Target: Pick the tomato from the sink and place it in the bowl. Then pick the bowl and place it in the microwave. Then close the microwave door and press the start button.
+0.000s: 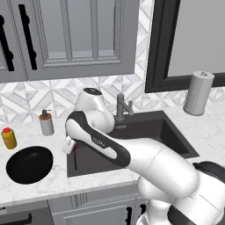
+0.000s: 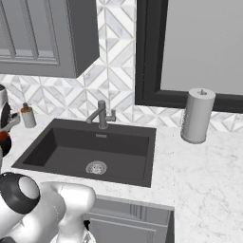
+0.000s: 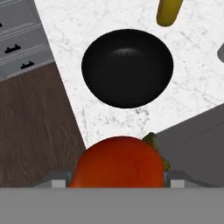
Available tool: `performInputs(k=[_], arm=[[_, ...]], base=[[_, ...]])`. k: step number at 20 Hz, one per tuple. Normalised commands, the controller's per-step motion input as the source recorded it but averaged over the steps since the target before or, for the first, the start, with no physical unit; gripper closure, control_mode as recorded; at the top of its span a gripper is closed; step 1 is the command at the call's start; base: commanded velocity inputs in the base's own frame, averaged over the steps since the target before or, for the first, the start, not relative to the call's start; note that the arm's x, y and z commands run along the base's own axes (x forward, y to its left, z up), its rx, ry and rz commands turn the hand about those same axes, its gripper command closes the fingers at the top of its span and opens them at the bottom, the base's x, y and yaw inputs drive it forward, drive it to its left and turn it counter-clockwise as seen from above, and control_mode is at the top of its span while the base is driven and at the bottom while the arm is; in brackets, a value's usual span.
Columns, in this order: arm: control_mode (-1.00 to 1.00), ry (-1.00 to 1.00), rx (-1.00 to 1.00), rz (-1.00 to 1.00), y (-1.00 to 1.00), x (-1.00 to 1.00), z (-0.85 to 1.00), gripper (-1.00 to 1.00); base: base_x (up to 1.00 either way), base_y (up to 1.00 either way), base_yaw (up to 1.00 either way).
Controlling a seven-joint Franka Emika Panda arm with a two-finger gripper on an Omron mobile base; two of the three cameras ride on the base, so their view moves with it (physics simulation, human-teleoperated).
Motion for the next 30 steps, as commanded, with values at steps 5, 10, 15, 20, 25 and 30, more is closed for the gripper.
performInputs(k=[5,10,15,20,25,30], arm=[[-1.00,0.09,-0.19,-0.06,0.69,0.01,0.00,1.00],[-1.00,0.01,-0.14,-0.05,0.59,0.24,-0.19,1.00],[-1.00,0.00,-0.07,-0.05,0.58,0.34,-0.25,1.00],[-1.00,0.00,0.00,-0.02,0.28,0.24,-0.40,1.00],[-1.00,0.00,0.00,-0.03,0.29,0.18,-0.41,1.00],[-1.00,0.00,0.00,-0.04,0.30,0.13,-0.41,1.00]], base=[[0.00,0.00,0.00],[0.00,0.00,0.00],[0.00,0.00,0.00],[0.00,0.00,0.00],[0.00,0.00,0.00],[0.00,0.00,0.00]])
